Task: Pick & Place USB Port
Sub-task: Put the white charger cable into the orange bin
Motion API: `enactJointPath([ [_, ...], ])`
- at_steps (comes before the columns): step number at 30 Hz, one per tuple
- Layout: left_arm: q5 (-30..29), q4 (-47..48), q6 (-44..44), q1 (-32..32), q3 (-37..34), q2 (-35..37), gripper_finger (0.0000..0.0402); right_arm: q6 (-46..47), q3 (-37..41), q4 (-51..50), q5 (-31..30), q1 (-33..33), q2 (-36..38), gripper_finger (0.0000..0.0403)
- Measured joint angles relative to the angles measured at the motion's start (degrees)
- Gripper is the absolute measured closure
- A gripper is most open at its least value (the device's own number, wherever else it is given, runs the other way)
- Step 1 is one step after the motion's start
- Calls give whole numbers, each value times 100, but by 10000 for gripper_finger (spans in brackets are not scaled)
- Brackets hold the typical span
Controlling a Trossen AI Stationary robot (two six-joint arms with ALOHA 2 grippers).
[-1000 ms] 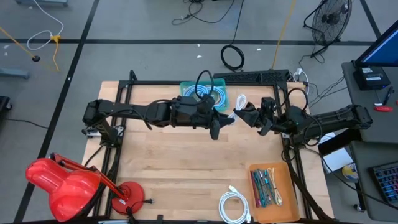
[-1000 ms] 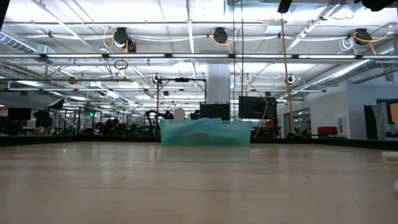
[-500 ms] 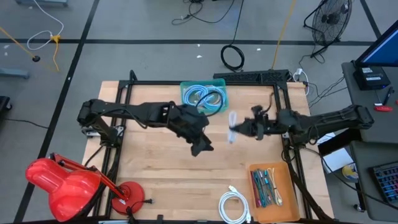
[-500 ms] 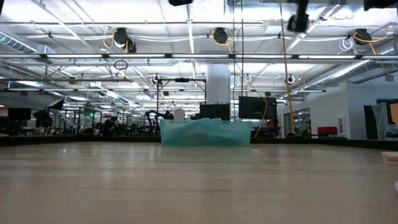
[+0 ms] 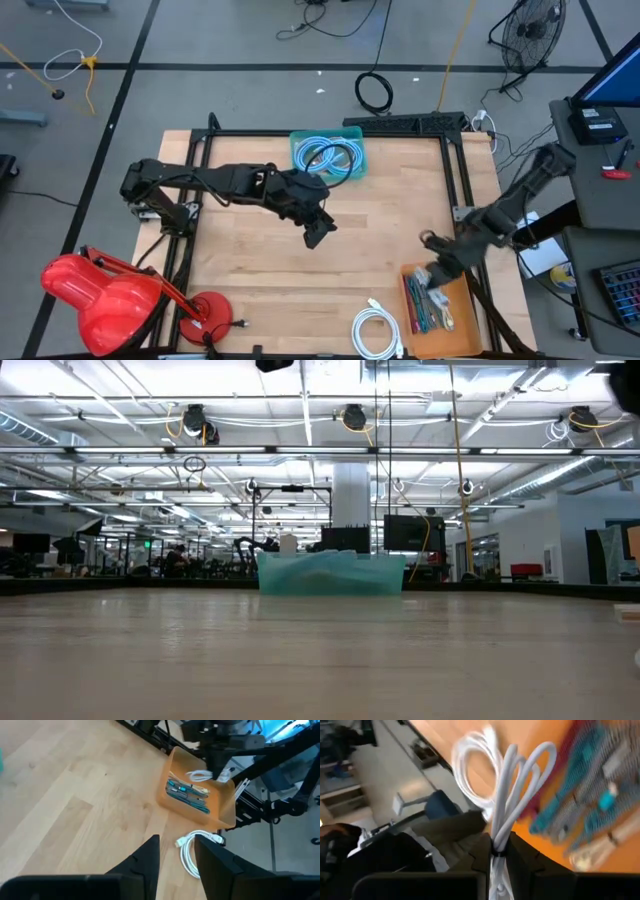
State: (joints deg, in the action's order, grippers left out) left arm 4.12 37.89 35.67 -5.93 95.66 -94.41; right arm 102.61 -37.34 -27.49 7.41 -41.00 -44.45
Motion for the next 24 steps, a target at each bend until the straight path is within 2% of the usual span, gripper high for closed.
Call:
enactJointPath([
  [5, -92, 6, -12, 0, 0, -2, 284, 1369, 0, -533, -818, -1319, -185, 376],
  [10, -177, 7, -12, 0, 0, -2, 284, 2413, 0, -1295, -999, -2113, -717, 376],
  [14, -294, 10, -48, 32, 0, -2, 284, 2530, 0, -1665, -470, -2149, -1259, 376],
  [19, -286, 8, -25, 114, 0, -2, 284, 2531, 0, -1440, 142, -2135, -1891, 376],
  [24, -269, 6, -23, 140, -2, -2, 284, 2488, 0, -1253, 199, -2137, -2367, 376],
])
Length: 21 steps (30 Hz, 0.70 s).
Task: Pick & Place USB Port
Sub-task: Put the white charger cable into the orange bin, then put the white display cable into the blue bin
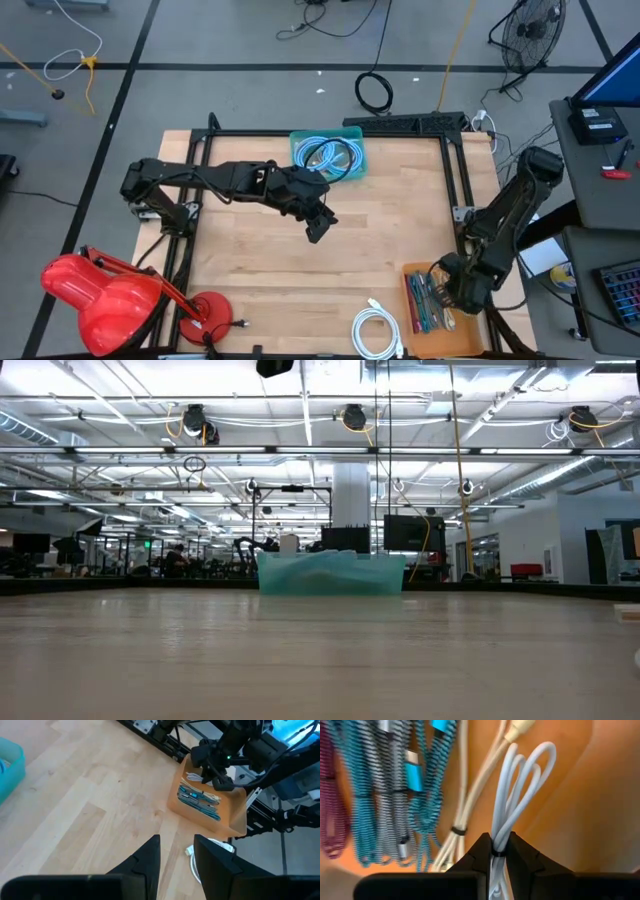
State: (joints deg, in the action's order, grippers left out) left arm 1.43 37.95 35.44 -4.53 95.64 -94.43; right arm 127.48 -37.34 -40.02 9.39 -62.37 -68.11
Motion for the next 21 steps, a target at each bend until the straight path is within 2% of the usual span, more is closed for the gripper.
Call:
enactJointPath([
  [5, -2, -9, -3, 6, 0, 0, 284, -26, -9, -32, 431, 11, -272, 376],
  [8, -2, -12, -24, 6, -2, -2, 284, -44, -13, -31, 470, 15, -315, 370],
  [15, -2, -55, -55, 6, -2, -2, 284, -66, -13, 17, 133, 11, -231, 276],
  [18, -4, -51, -65, -11, -2, -2, 284, -139, -7, 14, 99, 7, -130, 259],
  [21, -32, -49, -66, -46, -2, -4, 284, -236, -1, 23, 129, 0, 97, 258],
])
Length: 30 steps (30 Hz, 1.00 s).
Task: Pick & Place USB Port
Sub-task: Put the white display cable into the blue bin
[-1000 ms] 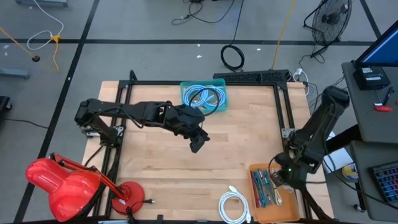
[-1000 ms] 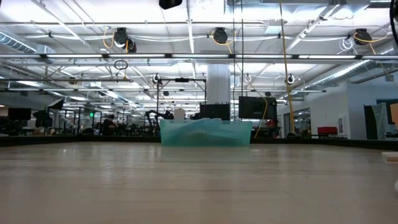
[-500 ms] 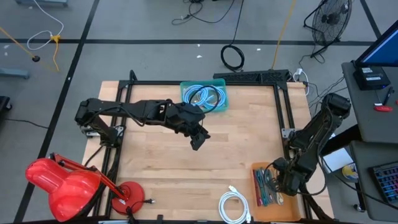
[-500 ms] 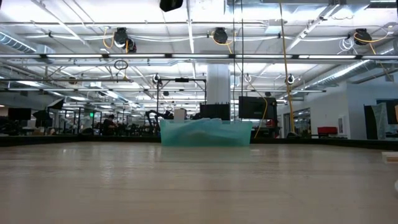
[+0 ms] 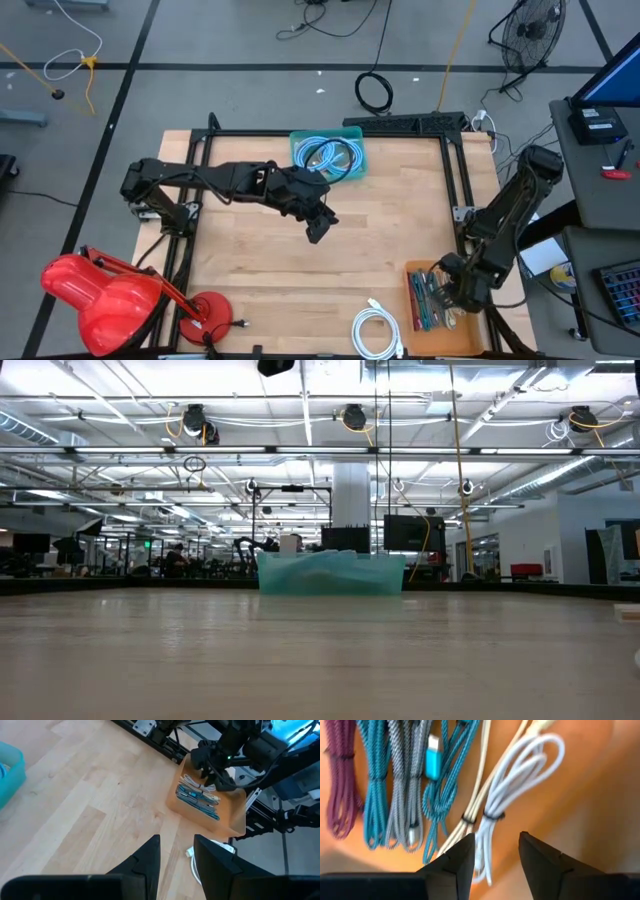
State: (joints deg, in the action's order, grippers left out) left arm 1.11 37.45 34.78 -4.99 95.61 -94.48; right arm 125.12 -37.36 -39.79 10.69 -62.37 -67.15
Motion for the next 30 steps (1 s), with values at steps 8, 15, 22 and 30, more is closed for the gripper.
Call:
enactJointPath([
  [8, -18, -34, -19, -75, 0, -2, 284, 161, 4, -39, -499, -5, 1106, 283],
  [15, -11, -122, -63, -139, 0, -4, 284, -542, 4, 430, -3366, -2, 2129, 294],
  [22, 54, -180, 367, -522, -5, -230, 284, -1935, 4, 767, -5824, 101, 2828, 295],
  [30, -317, -1646, 2012, -1366, -4, -1221, 284, -3423, 4, 872, -5969, 429, 3488, 296],
])
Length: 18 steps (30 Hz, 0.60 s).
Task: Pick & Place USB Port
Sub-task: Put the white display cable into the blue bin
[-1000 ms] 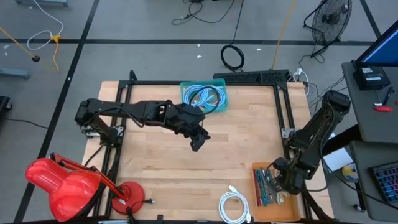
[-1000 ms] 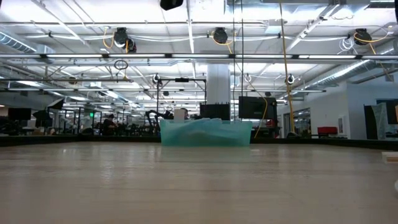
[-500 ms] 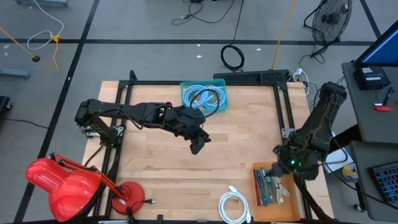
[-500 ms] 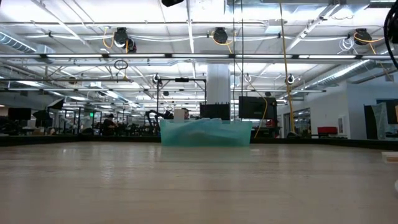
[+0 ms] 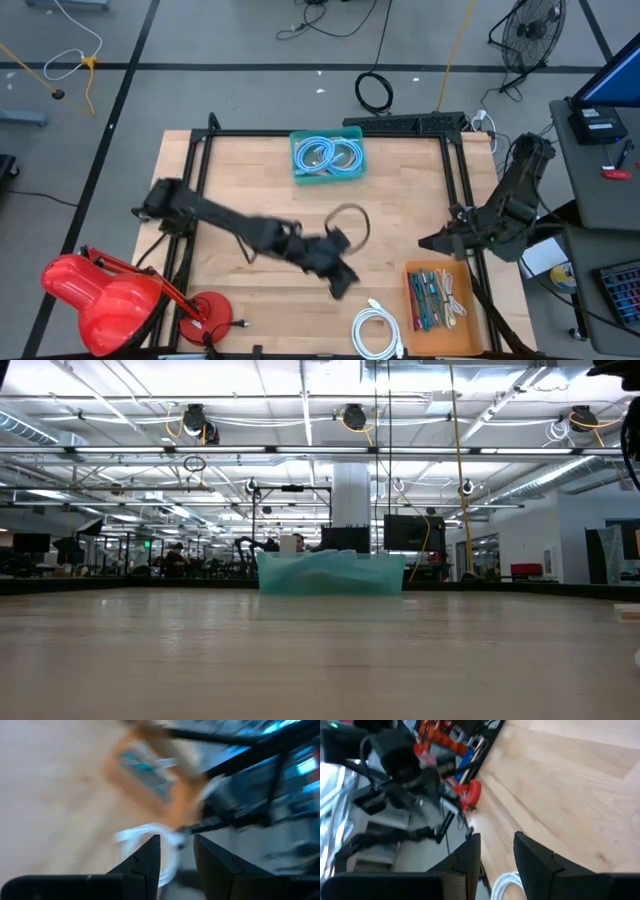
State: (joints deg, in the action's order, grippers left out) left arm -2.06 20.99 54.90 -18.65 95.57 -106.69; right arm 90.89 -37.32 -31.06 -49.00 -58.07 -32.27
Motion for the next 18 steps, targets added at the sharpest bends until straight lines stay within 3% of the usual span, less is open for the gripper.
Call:
enactJointPath([
  [6, -917, -1926, 934, -558, 232, -1000, 284, -1307, 0, -7, 710, 79, 575, 298],
  [9, -1443, -1825, 829, -714, 834, -1509, 284, -1725, 0, -24, 1073, 75, 791, 298],
  [13, -1660, -1109, 754, -774, 1743, -1971, 284, -2040, 0, -112, 1554, 75, 909, 298],
  [18, -2418, -858, 632, -714, 2151, -2120, 284, -2125, 0, -104, 1921, 74, 794, 298],
])
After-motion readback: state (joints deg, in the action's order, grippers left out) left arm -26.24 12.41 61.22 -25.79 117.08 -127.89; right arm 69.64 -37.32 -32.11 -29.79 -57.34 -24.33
